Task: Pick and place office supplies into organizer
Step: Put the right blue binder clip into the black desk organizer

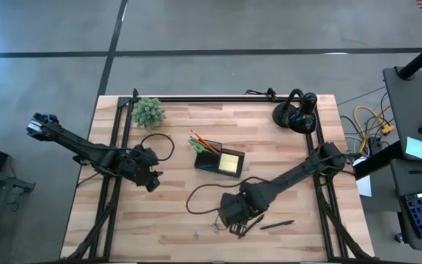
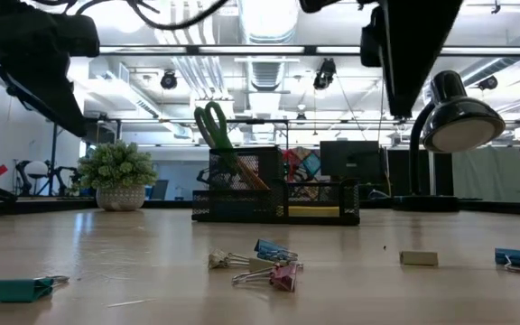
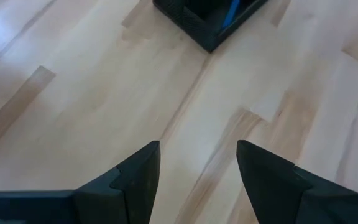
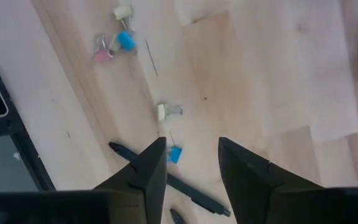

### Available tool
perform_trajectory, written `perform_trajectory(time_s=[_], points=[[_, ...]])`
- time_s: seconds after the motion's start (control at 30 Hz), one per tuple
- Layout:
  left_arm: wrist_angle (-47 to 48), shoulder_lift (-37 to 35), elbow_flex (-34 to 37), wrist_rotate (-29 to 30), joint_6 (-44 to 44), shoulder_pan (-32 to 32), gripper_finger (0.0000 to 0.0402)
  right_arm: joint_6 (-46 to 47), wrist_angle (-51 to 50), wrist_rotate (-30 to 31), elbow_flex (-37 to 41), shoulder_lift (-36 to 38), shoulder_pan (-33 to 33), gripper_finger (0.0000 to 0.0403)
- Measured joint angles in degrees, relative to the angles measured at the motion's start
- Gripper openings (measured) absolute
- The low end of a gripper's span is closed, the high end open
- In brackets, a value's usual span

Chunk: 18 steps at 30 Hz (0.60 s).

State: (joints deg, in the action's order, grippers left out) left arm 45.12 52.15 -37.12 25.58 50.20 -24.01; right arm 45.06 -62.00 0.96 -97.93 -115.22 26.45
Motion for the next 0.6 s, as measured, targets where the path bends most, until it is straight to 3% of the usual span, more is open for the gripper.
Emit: perform_trajectory(time_s=[0.2,0.43,0.6], points=[[-2.30,1.48,0.00,-1.60,-0.12,-0.04,0.0199,-1.42,1.98,-4.01,1.93,0.00,0.84,0.0131],[-2.60,2.15,0.04,-1.75,-0.12,-0.04,0.0199,2.09,4.40,-4.38,7.63,-0.07,5.94,0.0149],[-2.60,2.13,0.20,-1.49,-1.47,0.00,0.0199,-8.66,5.06,0.38,9.29,-0.07,8.82,0.0163]])
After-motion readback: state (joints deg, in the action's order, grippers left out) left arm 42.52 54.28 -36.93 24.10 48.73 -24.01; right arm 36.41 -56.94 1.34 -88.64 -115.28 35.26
